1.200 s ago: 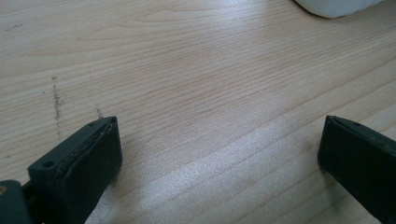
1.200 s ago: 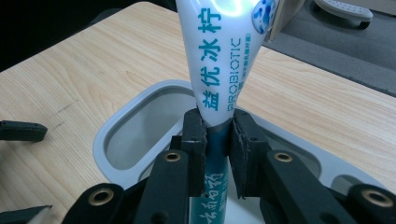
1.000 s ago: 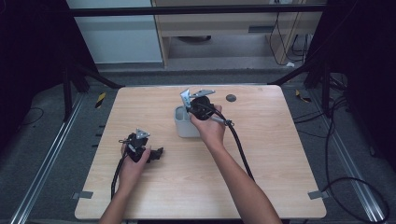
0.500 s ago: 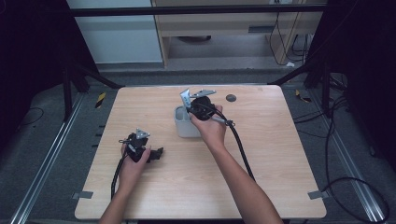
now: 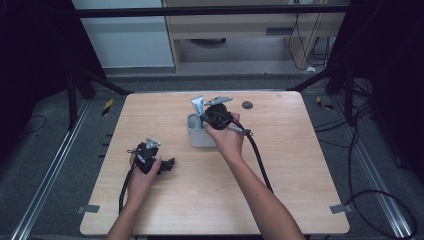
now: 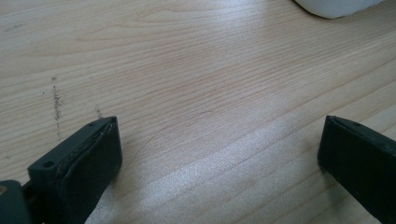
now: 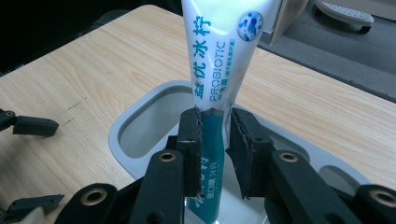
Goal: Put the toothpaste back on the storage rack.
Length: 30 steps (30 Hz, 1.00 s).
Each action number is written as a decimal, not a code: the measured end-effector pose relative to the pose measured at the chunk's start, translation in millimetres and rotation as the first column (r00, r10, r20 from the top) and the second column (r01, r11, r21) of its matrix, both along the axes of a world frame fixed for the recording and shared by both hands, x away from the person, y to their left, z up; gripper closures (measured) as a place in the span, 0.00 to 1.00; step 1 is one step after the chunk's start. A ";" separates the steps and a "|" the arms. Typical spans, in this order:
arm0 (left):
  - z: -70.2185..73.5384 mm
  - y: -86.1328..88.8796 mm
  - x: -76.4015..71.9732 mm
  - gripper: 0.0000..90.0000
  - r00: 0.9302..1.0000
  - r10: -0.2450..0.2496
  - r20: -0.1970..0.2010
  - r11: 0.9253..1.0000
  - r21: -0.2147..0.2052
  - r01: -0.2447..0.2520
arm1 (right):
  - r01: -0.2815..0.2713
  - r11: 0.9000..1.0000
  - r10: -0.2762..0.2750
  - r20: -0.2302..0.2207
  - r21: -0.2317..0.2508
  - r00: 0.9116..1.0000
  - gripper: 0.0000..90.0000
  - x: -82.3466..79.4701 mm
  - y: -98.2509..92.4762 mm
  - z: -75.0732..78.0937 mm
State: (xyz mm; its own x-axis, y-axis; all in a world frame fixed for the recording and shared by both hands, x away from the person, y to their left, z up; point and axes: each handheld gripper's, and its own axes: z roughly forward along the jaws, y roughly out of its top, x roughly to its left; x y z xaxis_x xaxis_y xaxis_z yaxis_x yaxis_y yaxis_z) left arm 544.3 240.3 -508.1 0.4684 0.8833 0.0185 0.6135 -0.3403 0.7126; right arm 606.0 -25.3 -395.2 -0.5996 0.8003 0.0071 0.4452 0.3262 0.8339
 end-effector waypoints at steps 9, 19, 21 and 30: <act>0.0 0.0 0.0 0.00 1.000 0.000 0.000 1.000 0.000 0.000 | -0.009 1.000 0.009 0.012 -0.003 1.000 0.82 -6.3 -4.7 4.8; 0.0 0.0 0.0 0.00 1.000 0.000 0.000 1.000 0.000 0.000 | -0.015 1.000 0.015 0.018 -0.005 1.000 0.82 -11.7 -11.3 10.6; 0.0 0.0 0.0 0.00 1.000 0.000 0.000 1.000 0.000 0.000 | -0.014 1.000 0.015 0.017 -0.005 1.000 0.82 -12.6 -13.4 11.5; 0.0 0.0 0.0 0.00 1.000 0.000 0.000 1.000 0.000 0.000 | -0.014 1.000 0.014 0.016 -0.005 1.000 0.80 -16.3 -21.9 16.5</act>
